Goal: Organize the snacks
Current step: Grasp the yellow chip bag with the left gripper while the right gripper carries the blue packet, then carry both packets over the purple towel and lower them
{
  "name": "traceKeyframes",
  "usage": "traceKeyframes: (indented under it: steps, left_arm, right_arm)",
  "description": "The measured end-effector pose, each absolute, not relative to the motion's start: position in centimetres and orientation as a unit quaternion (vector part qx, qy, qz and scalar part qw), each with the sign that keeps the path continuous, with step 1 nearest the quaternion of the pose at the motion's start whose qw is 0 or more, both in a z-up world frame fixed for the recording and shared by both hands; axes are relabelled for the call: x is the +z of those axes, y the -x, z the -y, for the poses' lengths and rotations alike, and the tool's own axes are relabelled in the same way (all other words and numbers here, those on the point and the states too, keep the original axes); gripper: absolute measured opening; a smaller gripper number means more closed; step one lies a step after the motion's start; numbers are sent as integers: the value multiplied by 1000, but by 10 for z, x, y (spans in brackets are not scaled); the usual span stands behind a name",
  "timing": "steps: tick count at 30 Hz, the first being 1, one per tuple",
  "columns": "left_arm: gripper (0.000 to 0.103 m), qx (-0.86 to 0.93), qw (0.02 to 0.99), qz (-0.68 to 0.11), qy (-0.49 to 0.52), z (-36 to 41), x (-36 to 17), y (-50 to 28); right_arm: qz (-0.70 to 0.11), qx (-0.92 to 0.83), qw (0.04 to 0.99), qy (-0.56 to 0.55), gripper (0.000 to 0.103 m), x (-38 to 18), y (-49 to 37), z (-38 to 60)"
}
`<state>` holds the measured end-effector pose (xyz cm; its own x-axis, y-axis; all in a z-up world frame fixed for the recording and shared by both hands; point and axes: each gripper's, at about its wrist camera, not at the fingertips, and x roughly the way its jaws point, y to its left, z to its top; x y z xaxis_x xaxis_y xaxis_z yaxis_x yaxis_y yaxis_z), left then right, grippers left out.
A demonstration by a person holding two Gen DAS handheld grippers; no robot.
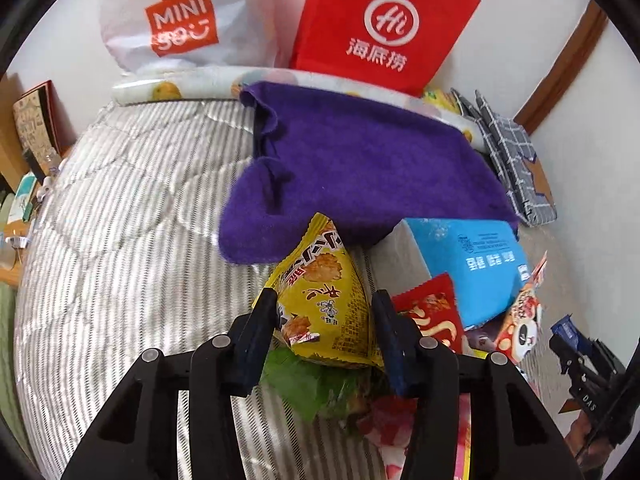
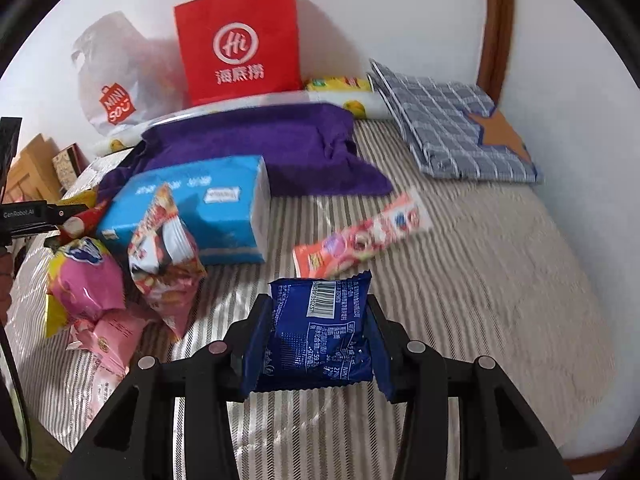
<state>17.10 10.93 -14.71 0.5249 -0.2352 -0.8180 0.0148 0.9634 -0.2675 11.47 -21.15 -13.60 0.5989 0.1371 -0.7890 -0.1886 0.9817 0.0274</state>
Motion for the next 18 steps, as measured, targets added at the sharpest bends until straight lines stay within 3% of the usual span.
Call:
traceKeyframes:
  steps: [6,18]
  left_arm:
    - [48,-71,880,-456,115,-111,-123,-161]
    - [48,-95,891,-430,107,-87,-88,-165]
  right_arm:
    - [-411,105,902,82,43,-103,-127,206]
    - [-375,88,922,43,43,-68,-161,190]
